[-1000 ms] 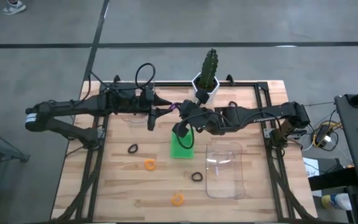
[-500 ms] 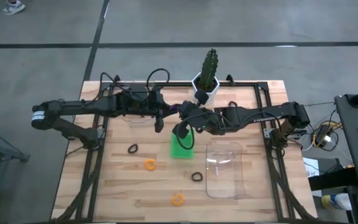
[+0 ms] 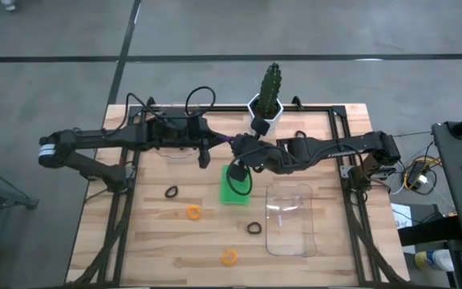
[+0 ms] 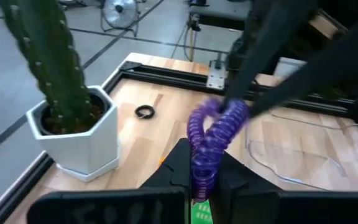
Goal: Sort spring keychains
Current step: Put the purple spring keychain into the top transparent bin
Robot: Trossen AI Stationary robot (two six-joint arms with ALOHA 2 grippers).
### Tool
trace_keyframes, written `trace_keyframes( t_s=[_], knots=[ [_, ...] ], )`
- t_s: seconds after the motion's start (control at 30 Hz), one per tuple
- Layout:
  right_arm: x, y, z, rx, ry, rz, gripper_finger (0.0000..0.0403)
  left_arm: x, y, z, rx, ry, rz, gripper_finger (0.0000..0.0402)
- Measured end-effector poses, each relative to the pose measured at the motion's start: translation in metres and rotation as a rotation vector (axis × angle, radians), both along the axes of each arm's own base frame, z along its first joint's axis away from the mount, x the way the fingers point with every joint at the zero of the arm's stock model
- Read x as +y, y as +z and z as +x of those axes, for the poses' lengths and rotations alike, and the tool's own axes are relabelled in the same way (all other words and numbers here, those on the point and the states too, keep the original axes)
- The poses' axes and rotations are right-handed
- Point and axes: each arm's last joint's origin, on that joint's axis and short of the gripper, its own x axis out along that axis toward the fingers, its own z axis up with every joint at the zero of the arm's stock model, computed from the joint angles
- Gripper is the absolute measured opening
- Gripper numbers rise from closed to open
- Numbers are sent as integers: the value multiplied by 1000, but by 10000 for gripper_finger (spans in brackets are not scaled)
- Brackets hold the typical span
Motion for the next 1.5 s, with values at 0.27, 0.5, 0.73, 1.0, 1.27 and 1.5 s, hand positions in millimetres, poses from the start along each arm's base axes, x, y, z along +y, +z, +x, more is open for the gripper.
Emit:
trace_keyframes(
  t_s=[0.27,0.5,0.73,1.0,1.27,1.5],
  knots=[
    [0,-4,-5,58,-7,13,106,9,1,-8,25,112,23,18],
    [3,-12,-16,185,-12,10,149,25,-9,-25,202,327,90,18],
    [3,-20,-39,320,-113,82,150,55,-30,-55,485,581,44,18],
    [6,-18,-52,349,-147,142,137,85,-52,-65,591,683,-184,18],
    [8,-19,-52,363,-113,196,132,104,-86,-57,722,753,-396,18],
    [8,-19,-52,350,-127,217,136,114,-115,-45,808,732,-524,18]
  ],
)
